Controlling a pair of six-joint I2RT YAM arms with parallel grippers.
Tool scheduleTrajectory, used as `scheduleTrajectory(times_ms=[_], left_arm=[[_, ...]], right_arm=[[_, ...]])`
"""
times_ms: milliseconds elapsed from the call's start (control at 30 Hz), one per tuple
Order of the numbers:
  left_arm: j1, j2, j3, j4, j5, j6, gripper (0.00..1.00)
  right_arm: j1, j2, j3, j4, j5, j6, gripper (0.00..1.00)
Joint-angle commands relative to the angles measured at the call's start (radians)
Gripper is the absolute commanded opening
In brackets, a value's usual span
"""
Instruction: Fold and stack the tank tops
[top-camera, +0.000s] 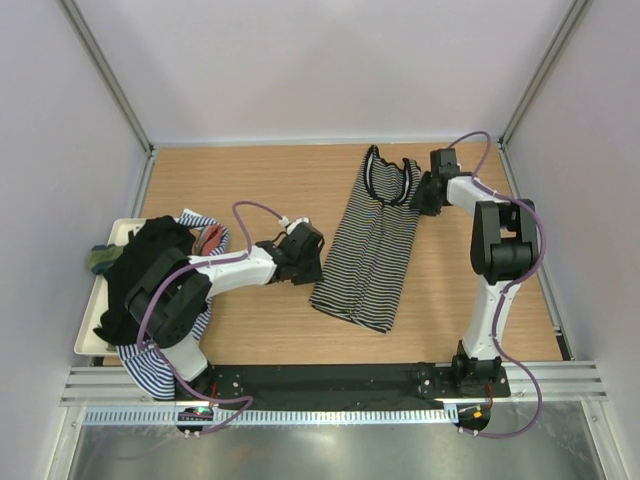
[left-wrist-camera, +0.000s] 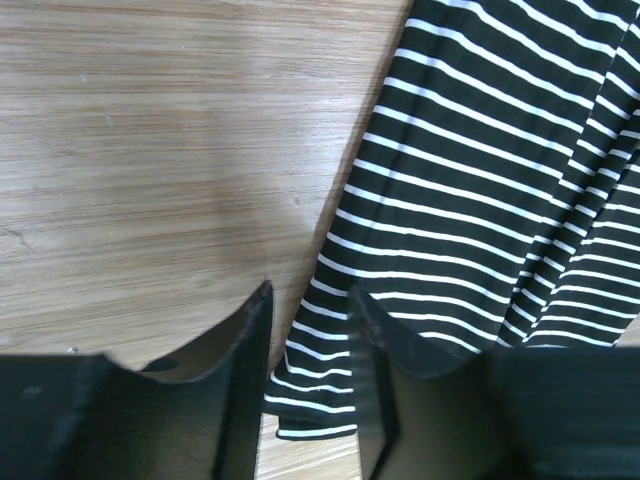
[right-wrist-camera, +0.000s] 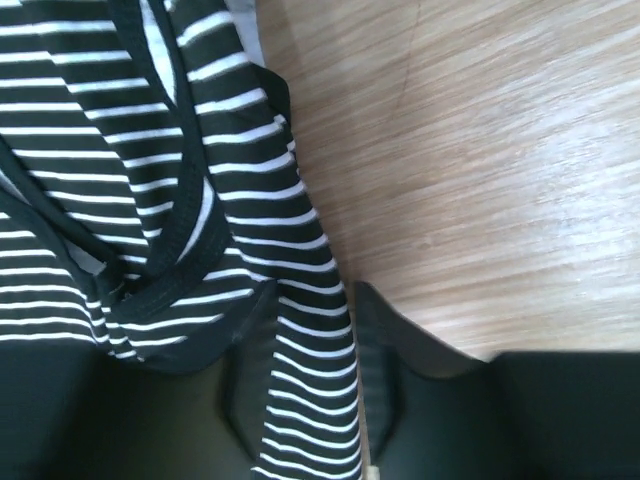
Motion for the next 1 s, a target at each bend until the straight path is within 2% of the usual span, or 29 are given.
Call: scheduleTrajectory(times_ms=[0, 67, 100, 133, 167, 367, 533, 633, 667, 700, 733, 767, 800, 967], left_arm=[[0.003, -0.002, -0.021, 0.051, 0.029, -0.004, 0.34], [0.003, 0.001, -0.033, 0.06, 0.039, -0.004, 0.29], [0.003, 0.003, -0.038, 0.063, 0.04, -0.006, 0.23], [0.001, 0.003, -0.044, 0.068, 0.045, -0.008, 0.21], [0.001, 0.0, -0.058, 0.077, 0.046, -0.011, 0.2], [-0.016, -0.031, -0.133, 0.128, 0.059, -0.046, 0.04], [-0.06, -0.104, -0.239, 0.186, 0.002, -0.127, 0.04], [-0.085, -0.137, -0.289, 0.221, -0.024, -0.164, 0.05], [-0.091, -0.149, -0.297, 0.226, -0.029, -0.178, 0.11], [-0.092, -0.153, -0.302, 0.226, -0.038, -0.179, 0.13], [-0.091, -0.16, -0.308, 0.223, -0.044, -0.179, 0.14], [-0.091, -0.173, -0.308, 0.218, -0.049, -0.179, 0.21], [-0.091, -0.179, -0.306, 0.211, -0.064, -0.175, 0.23], [-0.091, -0.213, -0.222, 0.083, -0.119, -0.126, 0.27]], right_arm=[[0.0, 0.018, 0.055, 0.0, -0.009, -0.003, 0.38], [0.0, 0.037, 0.066, 0.001, -0.011, -0.002, 0.31], [0.0, 0.043, 0.069, 0.0, -0.011, -0.003, 0.25], [0.0, 0.053, 0.073, -0.003, -0.011, -0.002, 0.17], [0.0, 0.06, 0.084, -0.002, -0.014, -0.005, 0.15], [0.018, 0.106, 0.155, -0.016, -0.034, -0.011, 0.11], [0.058, 0.165, 0.266, -0.045, -0.035, -0.018, 0.11], [0.086, 0.205, 0.349, -0.071, -0.038, -0.021, 0.15], [0.095, 0.215, 0.369, -0.08, -0.037, -0.021, 0.18], [0.098, 0.225, 0.388, -0.101, -0.034, -0.023, 0.31], [0.103, 0.224, 0.405, -0.105, -0.023, -0.024, 0.34], [0.1, 0.219, 0.403, -0.106, -0.015, -0.026, 0.4], [0.104, 0.196, 0.402, -0.114, -0.005, -0.029, 0.49], [0.117, 0.063, 0.302, -0.141, 0.13, -0.069, 0.54]])
